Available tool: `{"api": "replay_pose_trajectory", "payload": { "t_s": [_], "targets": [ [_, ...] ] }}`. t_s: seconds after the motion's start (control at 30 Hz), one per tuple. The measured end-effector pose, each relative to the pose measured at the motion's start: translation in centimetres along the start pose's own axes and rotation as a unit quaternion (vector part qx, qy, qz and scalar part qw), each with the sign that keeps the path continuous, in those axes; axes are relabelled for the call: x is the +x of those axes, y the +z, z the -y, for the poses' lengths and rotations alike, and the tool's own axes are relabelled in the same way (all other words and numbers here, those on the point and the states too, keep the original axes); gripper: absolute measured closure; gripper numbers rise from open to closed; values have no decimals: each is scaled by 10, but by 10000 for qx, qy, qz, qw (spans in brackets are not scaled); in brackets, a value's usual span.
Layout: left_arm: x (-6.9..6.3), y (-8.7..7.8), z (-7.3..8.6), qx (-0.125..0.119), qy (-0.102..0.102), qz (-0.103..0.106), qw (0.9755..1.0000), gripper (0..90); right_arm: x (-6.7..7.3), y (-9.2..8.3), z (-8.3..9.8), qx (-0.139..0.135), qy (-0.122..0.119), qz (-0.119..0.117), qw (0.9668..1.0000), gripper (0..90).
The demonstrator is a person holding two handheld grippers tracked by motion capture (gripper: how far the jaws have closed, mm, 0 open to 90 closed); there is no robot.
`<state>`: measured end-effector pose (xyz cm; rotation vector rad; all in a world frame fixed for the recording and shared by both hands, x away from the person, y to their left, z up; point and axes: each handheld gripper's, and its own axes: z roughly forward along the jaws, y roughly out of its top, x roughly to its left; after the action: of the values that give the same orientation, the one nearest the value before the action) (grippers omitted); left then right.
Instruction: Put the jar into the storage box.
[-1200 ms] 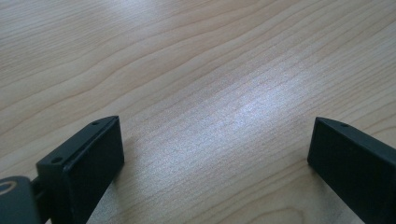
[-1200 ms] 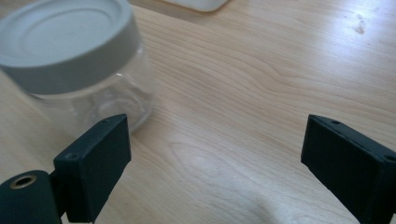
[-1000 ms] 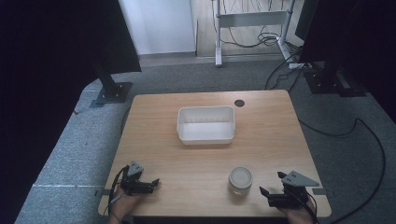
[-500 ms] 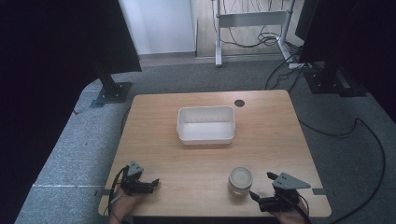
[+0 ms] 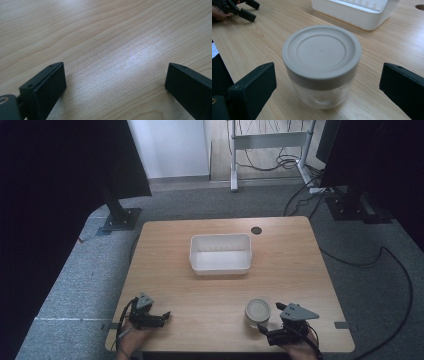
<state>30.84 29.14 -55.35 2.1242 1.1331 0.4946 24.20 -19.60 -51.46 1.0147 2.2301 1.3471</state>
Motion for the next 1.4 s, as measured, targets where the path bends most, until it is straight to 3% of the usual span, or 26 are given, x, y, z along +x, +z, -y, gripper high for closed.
{"api": "replay_pose_trajectory", "payload": {
  "t_s": [0.67, 0.83, 1.1, 1.27, 1.4],
  "targets": [
    [0, 0, 0, -1, -2, 1, 10000, 32, 4, 43, 3, 205, -48, -16, 9998, 15],
    [0, 0, 0, -1, 0, 2, 10000, 31, 3, 51, 7, 279, -66, 64, 9996, 64],
    [0, 0, 0, 0, -1, 4, 10000, 31, 6, 52, 7, 282, -73, 159, 9994, 90],
    [0, 0, 0, 2, 1, 3, 10000, 31, 8, 49, 7, 243, 49, 247, 9994, 94],
    [0, 0, 0, 4, 1, 5, 10000, 31, 7, 45, -3, 122, 112, 271, 9995, 94]
  ]
}}
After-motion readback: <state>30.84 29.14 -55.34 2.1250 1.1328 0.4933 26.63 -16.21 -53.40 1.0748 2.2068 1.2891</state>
